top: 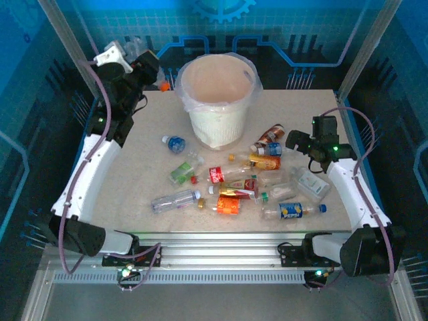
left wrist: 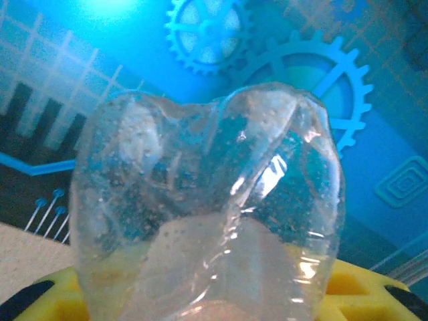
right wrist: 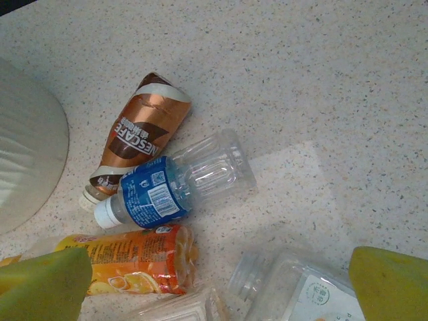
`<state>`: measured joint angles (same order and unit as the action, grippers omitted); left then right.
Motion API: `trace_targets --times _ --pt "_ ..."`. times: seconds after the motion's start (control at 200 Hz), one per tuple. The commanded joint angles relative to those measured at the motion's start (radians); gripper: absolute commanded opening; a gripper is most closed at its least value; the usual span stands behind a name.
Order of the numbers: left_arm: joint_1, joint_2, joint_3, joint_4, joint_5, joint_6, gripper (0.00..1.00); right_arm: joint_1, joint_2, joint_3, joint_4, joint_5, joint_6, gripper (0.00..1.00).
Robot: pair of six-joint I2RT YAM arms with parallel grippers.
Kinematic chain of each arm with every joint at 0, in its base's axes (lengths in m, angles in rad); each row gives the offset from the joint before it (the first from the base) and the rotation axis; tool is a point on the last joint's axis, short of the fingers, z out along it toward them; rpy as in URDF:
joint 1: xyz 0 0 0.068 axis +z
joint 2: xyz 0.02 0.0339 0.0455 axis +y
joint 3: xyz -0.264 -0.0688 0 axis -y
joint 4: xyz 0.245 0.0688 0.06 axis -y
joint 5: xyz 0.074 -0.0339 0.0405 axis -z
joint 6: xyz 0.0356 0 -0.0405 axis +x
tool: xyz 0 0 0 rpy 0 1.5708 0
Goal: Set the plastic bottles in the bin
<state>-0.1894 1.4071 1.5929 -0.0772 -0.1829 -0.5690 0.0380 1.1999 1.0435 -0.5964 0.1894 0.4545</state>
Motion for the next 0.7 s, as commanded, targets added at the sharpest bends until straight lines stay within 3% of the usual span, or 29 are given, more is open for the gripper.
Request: trace_targets --times 0.0,0.44,0.695 --pt "-0.038 0.081 0.105 0.031 0.036 0.053 0.36 -0.017 -0.028 0.018 -0.040 -0.020 0.025 1.00" --pt "-0.129 0.431 0.578 -0.041 0.198 0.099 0.36 -0.019 -0.077 -0.053 -0.045 -0.002 0.045 1.00" --pt "-0.146 0.565 0.701 -0.056 0.248 0.120 0.36 -0.021 -0.054 -0.034 -0.034 0.004 0.031 1.00"
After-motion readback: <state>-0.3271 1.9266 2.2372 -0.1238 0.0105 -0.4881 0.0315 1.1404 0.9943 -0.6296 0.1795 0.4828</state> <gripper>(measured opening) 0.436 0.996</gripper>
